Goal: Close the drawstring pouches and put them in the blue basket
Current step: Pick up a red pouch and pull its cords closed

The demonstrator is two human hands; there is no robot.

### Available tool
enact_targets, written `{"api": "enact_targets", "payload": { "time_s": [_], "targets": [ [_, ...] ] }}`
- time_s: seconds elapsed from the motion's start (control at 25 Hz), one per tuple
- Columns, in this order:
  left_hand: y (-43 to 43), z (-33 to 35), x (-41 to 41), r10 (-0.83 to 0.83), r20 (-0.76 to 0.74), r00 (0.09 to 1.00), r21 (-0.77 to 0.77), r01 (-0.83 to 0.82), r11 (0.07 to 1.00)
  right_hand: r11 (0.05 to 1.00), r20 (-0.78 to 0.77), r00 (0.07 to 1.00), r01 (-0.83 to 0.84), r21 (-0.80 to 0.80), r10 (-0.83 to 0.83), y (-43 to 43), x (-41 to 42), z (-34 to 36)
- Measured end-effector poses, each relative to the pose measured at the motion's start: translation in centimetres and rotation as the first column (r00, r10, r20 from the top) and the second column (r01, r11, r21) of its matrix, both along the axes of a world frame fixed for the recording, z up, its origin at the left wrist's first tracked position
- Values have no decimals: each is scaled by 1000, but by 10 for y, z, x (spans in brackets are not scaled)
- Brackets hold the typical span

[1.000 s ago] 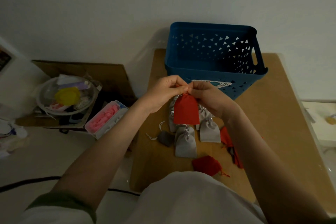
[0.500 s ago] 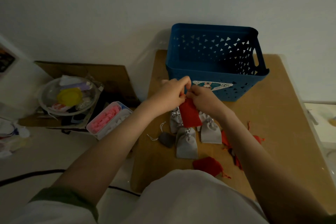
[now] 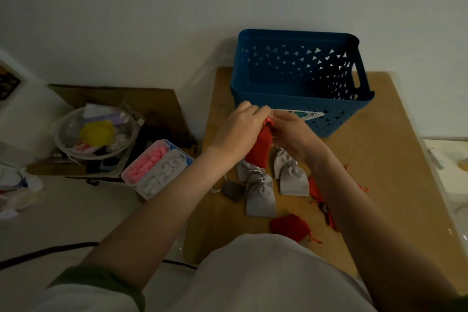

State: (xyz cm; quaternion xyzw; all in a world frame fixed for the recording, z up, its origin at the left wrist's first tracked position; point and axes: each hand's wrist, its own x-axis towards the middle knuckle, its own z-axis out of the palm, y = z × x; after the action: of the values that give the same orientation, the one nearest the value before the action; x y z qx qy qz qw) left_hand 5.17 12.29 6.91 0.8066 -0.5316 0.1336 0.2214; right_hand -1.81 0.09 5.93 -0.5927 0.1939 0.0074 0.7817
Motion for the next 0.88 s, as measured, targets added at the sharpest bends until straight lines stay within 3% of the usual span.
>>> {"api": "enact_targets", "payload": {
  "time_s": [0.2, 0.32, 0.48, 0.8, 0.88],
  "targets": [
    [-1, -3, -3, 4, -32, 999, -106, -8, 994, 967, 66, 998, 14, -255, 3, -3, -10, -11],
    [1, -7, -6, 53, -180, 982, -151, -80, 985, 937, 166, 984, 123, -328, -71, -3, -12, -13],
    [-1, -6, -6, 87, -445, 891, -224, -205, 953, 931, 272, 954, 209, -300, -127, 3, -11, -11],
    [0, 3, 0, 17, -640, 768, -222, -206, 953, 939, 337, 929, 244, -241, -155, 5, -13, -12],
    [-1, 2, 1, -7, -728, 685, -210, -213, 954, 950, 336, 932, 219, -222, -136, 4, -14, -11]
  ]
}}
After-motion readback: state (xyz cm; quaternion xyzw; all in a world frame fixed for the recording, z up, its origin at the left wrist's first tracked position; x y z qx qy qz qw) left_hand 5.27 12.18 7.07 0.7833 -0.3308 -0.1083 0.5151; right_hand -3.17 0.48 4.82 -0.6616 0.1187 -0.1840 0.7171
